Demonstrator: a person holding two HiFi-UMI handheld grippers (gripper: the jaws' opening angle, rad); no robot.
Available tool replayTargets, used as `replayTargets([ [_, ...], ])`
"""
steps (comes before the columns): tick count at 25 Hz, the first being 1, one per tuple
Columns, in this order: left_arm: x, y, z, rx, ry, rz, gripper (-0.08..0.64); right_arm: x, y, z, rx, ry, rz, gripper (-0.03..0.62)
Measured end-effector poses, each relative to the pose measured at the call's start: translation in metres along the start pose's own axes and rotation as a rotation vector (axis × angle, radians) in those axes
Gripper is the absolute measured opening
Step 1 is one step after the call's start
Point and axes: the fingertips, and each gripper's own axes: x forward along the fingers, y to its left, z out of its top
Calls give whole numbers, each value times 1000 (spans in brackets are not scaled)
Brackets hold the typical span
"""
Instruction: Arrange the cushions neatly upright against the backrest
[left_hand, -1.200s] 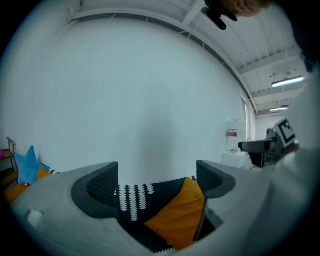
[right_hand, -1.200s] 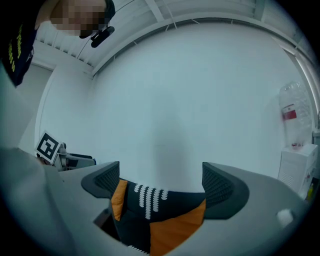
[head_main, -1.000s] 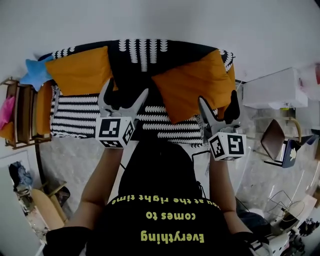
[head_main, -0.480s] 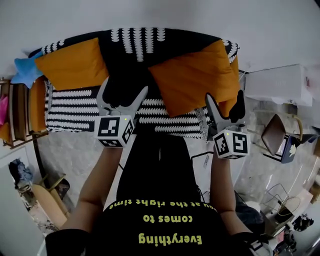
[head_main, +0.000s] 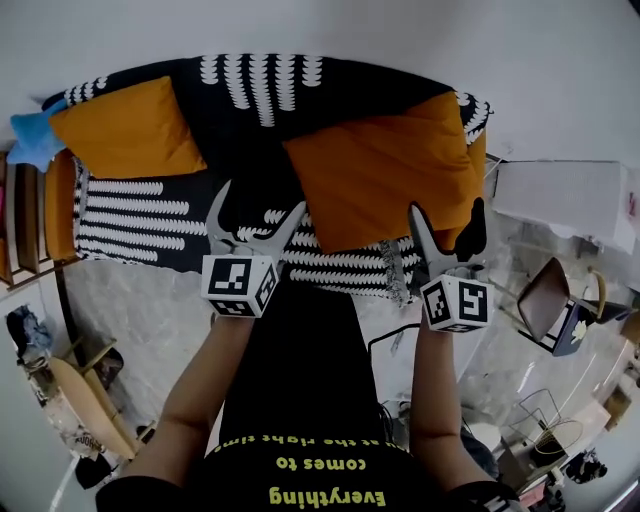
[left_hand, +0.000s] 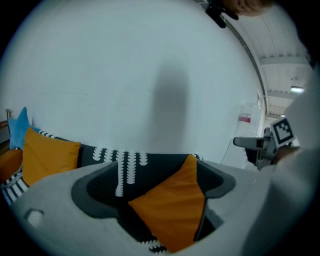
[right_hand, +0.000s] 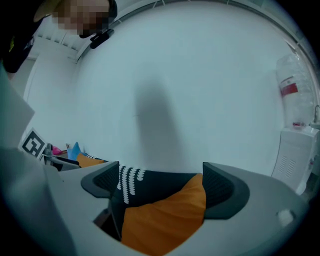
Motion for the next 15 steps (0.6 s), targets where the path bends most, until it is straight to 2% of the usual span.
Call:
replayTargets([
  [3, 34, -9, -31, -56, 63, 14, 495, 28, -38, -23, 37, 25, 0, 512],
  [5, 55, -18, -54, -87, 101, 19, 495, 45, -62, -40, 27, 43, -2, 512],
  [11, 108, -16, -121, -146, 170, 57, 495, 86, -122, -96, 60, 99, -37, 512],
  [15, 140, -16, -166, -168, 228, 73, 495, 105, -148, -137, 27, 159, -23, 512],
])
